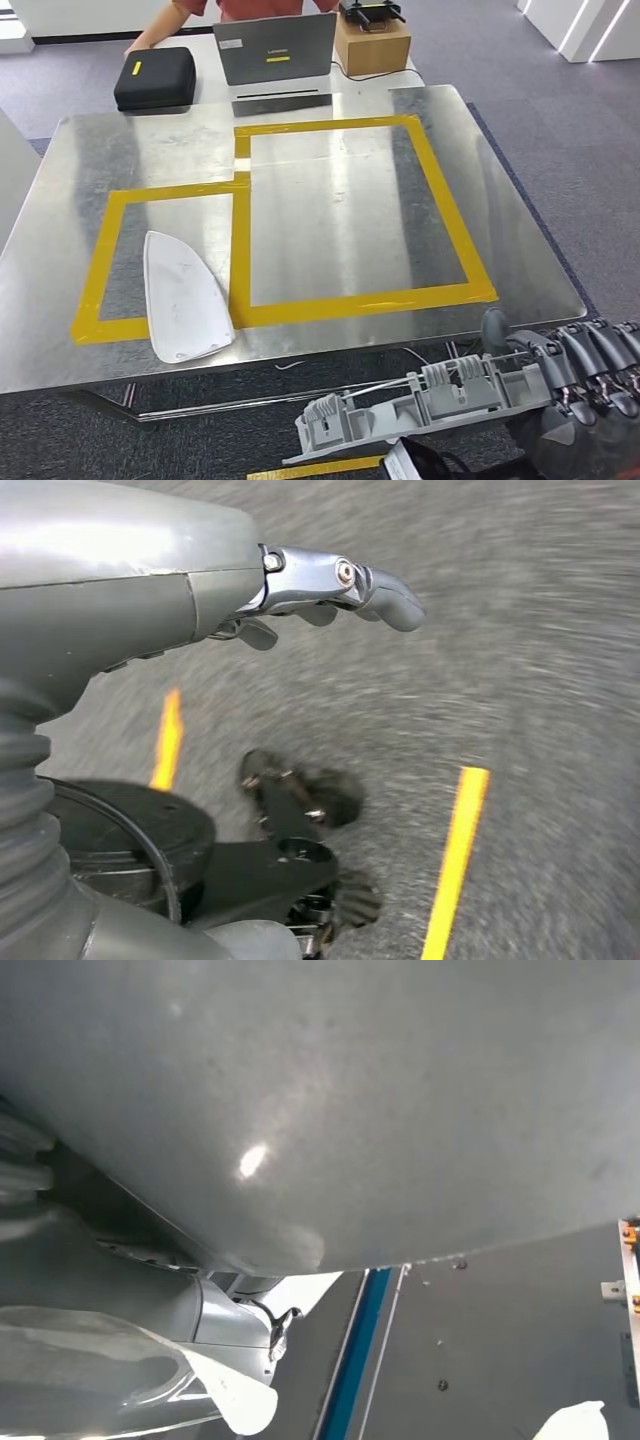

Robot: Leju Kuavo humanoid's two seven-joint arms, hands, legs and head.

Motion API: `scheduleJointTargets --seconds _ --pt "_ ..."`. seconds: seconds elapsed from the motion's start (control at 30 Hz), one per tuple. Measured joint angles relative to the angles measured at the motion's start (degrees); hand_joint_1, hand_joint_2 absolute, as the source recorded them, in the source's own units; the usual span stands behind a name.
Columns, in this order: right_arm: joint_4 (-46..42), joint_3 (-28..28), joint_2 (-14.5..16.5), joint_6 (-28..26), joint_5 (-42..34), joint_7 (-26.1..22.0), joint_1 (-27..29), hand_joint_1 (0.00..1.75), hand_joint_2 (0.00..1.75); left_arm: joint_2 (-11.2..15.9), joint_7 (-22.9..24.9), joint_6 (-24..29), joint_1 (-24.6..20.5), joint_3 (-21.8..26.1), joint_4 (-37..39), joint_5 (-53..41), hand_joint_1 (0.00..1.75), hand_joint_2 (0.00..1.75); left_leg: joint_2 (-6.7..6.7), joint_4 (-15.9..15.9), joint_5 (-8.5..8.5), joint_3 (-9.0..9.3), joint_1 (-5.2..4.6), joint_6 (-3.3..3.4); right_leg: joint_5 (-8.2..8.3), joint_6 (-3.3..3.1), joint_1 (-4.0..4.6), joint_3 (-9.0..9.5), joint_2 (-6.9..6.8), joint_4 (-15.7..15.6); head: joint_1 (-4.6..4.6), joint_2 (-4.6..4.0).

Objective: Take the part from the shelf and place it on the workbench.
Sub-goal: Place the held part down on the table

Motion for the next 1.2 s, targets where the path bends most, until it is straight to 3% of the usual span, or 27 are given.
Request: scheduleJointTargets --seconds 0.1,0.3,0.63,0.8,0.93,1.2 --pt "-0.02 -0.30 -0.04 0.00 0.00 -0.02 0.20 1.75 1.75 0.06 -3.81 -0.07 1.14 -1.95 -0.01 -1.03 0.00 1.75 0.00 0.00 -0.01 0.00 0.00 0.00 -0.01 0.00 0.00 -0.01 0.01 0.00 0.01 0.00" --pt "-0.07 -0.94 -0.07 0.00 0.00 -0.14 0.39 1.75 1.75 0.29 -4.98 -0.38 2.89 -2.69 -0.08 -0.38 0.00 1.75 0.00 -0.01 -0.03 -0.01 0.00 0.01 -0.03 0.01 0.00 -0.03 0.00 0.00 0.02 0.00" --pt "-0.65 -2.04 -0.07 0.00 -0.01 -0.32 1.21 1.75 1.75 -1.47 -2.82 0.05 5.23 -2.24 -3.66 1.23 0.00 1.75 0.00 0.00 -0.03 0.00 -0.01 0.01 -0.02 0.01 0.00 -0.02 0.01 0.00 0.01 0.00" --pt "-1.20 -2.63 -0.13 0.00 -0.02 -0.25 0.96 1.75 1.75 -2.86 -0.82 -4.29 8.11 -2.30 -9.76 -3.24 0.00 1.75 0.01 0.00 -0.03 -0.01 -0.01 0.01 -0.02 0.01 0.00 -0.02 0.01 0.00 0.01 0.00" --pt "-1.44 -3.08 -0.17 0.00 -0.02 -0.58 0.13 1.75 1.75 -2.20 -4.23 -8.00 9.39 -3.69 -11.38 -8.01 0.00 1.75 0.00 -0.01 -0.04 -0.01 -0.01 0.01 -0.03 0.01 0.00 -0.03 0.00 0.00 0.00 0.00" --pt "-1.51 -3.72 -0.21 0.00 -0.02 0.51 -0.80 1.75 1.75 -1.33 -8.01 -7.28 9.68 -6.20 -11.06 -10.62 0.00 1.75 0.00 -0.01 -0.03 0.00 0.00 0.01 -0.02 0.01 0.00 -0.02 0.00 0.00 0.01 0.00"
